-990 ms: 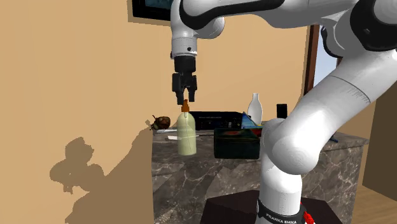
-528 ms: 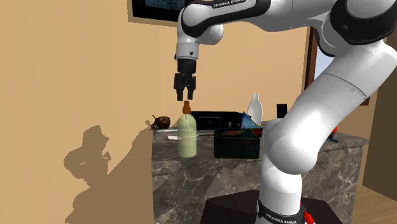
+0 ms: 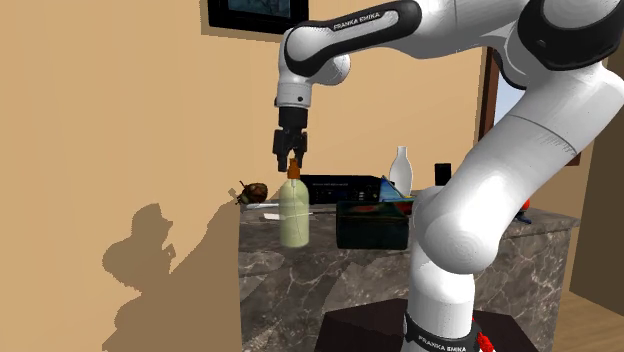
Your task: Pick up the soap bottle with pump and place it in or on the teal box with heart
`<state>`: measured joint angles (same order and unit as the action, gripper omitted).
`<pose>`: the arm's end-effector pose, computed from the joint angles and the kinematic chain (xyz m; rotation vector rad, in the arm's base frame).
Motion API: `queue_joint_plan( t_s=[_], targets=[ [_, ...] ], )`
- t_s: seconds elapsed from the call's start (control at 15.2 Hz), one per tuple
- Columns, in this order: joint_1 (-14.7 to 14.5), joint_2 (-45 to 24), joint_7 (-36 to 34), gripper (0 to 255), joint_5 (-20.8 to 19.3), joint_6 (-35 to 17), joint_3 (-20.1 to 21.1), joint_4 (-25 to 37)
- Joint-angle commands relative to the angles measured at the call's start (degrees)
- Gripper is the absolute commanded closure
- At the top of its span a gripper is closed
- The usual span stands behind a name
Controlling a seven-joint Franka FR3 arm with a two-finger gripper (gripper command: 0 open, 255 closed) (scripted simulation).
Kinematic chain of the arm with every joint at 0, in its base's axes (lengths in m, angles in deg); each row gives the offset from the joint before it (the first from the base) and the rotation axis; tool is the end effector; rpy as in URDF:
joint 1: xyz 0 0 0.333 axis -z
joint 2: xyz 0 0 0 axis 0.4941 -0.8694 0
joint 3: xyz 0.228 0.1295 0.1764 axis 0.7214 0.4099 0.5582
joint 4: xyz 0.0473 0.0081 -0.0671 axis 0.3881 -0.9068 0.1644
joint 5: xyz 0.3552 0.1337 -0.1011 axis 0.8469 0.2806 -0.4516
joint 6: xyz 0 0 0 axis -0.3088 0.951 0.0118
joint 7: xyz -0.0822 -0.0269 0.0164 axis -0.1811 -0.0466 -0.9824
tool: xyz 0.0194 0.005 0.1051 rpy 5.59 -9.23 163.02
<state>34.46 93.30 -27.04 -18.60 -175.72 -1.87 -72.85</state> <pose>0.3404 -0.1390 0.5597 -3.1322 0.1911 -0.1069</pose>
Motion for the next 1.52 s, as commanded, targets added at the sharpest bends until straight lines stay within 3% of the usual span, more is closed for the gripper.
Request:
queue_joint_plan(
  t_s=[0.0,0.33,0.4,0.99,1.45],
  targets=[
    [0.0,-0.1,0.0,0,0.0,-0.4,-0.1,-0.3],
    [0.0,-0.1,0.0,0,0.0,-0.4,-0.1,-0.3],
    [0.0,-0.1,0.0,255,0.0,-0.4,-0.1,-0.3],
    [0.0,-0.1,0.0,255,0.0,-0.4,-0.1,-0.3],
    [-0.3,-0.8,0.1,255,0.5,4.8,0.4,5.6]
  ],
)
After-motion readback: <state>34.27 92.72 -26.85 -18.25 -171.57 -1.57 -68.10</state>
